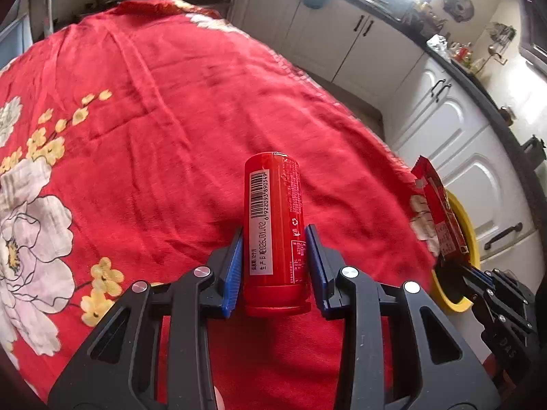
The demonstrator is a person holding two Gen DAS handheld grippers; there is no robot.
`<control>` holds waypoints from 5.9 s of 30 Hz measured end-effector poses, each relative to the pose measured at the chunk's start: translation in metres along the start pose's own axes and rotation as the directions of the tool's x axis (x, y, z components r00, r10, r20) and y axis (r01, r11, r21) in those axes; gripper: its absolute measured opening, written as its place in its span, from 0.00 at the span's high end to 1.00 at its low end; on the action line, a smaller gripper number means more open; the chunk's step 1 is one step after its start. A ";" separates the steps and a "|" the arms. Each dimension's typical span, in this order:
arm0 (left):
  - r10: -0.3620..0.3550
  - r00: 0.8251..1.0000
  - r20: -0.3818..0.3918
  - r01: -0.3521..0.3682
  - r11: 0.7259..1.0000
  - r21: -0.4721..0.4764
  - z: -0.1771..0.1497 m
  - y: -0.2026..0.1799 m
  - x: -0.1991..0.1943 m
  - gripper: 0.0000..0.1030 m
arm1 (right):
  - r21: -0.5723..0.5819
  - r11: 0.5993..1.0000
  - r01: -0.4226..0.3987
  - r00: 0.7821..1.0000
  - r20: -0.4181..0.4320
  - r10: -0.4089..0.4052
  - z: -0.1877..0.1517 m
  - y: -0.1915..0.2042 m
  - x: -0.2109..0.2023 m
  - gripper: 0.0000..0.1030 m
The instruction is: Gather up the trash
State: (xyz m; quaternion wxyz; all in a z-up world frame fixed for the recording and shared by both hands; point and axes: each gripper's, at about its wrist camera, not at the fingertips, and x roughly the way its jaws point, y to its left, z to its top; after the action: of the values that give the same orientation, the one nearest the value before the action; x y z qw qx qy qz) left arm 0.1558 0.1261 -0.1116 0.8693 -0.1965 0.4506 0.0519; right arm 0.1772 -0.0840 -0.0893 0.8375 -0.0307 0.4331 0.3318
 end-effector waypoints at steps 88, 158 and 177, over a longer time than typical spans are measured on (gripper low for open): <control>-0.282 0.947 -0.150 0.319 0.858 0.403 -0.016 -0.258 0.063 0.73 | 0.423 0.817 0.392 0.908 -0.035 -0.417 -0.099 -0.190 -0.089 0.91; -0.164 0.982 0.090 0.116 0.912 0.393 -0.010 -0.196 -0.027 0.10 | 0.338 0.795 0.505 0.798 0.170 -0.579 -0.087 -0.085 -0.147 0.06; -0.183 0.948 0.261 0.060 0.906 0.418 -0.052 -0.150 -0.092 0.10 | 0.286 0.813 0.506 0.750 0.318 -0.579 -0.114 -0.021 -0.170 0.06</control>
State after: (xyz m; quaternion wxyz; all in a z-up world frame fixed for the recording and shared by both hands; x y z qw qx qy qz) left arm 0.1023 -0.0241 -0.0207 0.9498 -0.0302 0.3037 -0.0686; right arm 0.0403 -0.2286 -0.0384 0.9657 -0.0122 0.2574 0.0313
